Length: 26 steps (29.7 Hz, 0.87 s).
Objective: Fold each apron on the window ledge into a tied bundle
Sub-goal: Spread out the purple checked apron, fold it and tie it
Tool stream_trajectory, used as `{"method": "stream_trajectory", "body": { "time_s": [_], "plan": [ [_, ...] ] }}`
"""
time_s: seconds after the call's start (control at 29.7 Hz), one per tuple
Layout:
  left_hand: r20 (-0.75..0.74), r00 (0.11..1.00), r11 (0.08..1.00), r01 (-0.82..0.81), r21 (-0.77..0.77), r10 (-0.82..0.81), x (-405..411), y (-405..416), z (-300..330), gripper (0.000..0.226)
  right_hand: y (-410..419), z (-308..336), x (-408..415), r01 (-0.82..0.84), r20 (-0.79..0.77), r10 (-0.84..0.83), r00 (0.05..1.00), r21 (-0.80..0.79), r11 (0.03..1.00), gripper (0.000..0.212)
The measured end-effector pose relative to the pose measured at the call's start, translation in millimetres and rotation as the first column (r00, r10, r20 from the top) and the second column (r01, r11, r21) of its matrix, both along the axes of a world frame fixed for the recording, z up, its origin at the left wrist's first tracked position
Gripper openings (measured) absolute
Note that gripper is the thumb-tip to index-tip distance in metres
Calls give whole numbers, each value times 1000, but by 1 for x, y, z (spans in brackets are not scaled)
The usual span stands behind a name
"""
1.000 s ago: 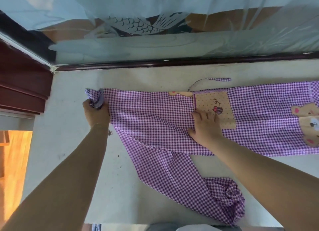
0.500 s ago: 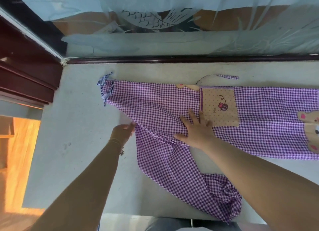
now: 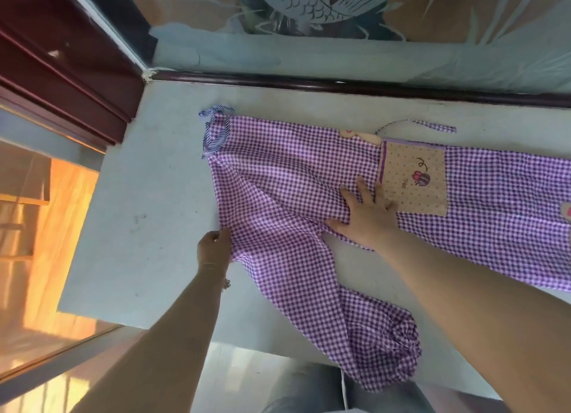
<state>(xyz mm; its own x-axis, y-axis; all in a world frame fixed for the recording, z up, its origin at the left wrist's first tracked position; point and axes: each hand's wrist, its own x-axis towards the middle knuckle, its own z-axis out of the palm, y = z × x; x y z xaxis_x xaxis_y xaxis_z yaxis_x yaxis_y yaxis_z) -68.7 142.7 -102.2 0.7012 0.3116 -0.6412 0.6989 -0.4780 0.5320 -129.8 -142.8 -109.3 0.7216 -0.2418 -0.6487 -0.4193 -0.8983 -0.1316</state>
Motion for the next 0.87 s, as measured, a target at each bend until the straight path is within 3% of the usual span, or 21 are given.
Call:
{"method": "stream_trajectory", "body": {
  "time_s": [0.1, 0.17, 0.27, 0.34, 0.4, 0.5, 0.57, 0.61, 0.64, 0.71, 0.74, 0.81, 0.87],
  "plan": [
    [-142, 987, 945, -117, -305, 76, -15, 0, 2, 51, 1, 1, 1, 2, -23, -2, 1000, 2, 1000, 94],
    [-251, 964, 908, -22, -419, -93, -26, -1, 10, 59, 1, 1, 1, 10, -29, -10, 1000, 9, 1000, 95],
    [-414, 804, 864, 228, -448, -427, -37, 6, 14, 53, -1, 3, 1, 11, -53, -9, 999, 39, 999, 100],
    [-536, 680, 835, 216, -506, -500, -37, 16, 20, 39, -5, 3, 3, -1, -56, 3, 998, 47, 999, 100],
    [-567, 618, 788, 147, -598, -545, -34, 21, 33, 24, -6, 2, 0, -34, -47, 34, 998, 11, 999, 100],
    [-500, 659, 737, 124, -665, -562, -23, 22, 52, 18, 8, 7, -12, -76, 181, 84, 980, -50, 996, 86],
    [-438, 718, 713, 115, -692, -541, -18, 14, 62, 36, 29, 19, -25, -157, 455, 126, 882, 30, 987, 63],
    [-426, 736, 691, 79, -719, -527, -14, 8, 66, 45, 40, 27, -31, -196, 506, 95, 857, 150, 969, 50],
    [-406, 744, 646, 44, -762, -530, -9, 2, 68, 43, 51, 34, -35, -184, 461, 11, 887, 331, 926, 44],
    [-358, 709, 532, 29, -846, -608, 2, -13, 70, 30, 67, 48, -43, 61, 80, -161, 984, 691, 720, 59],
    [-338, 675, 471, 16, -882, -656, 6, -22, 71, 23, 68, 51, -48, 228, -121, -214, 969, 766, 602, 67],
    [-324, 648, 385, -52, -922, -689, 15, -40, 68, 21, 59, 54, -59, 516, -460, -234, 856, 751, 412, 80],
    [-322, 657, 253, -202, -946, -682, 23, -61, 65, 32, 44, 53, -68, 656, -627, -193, 755, 722, 220, 94]
  ]
}}
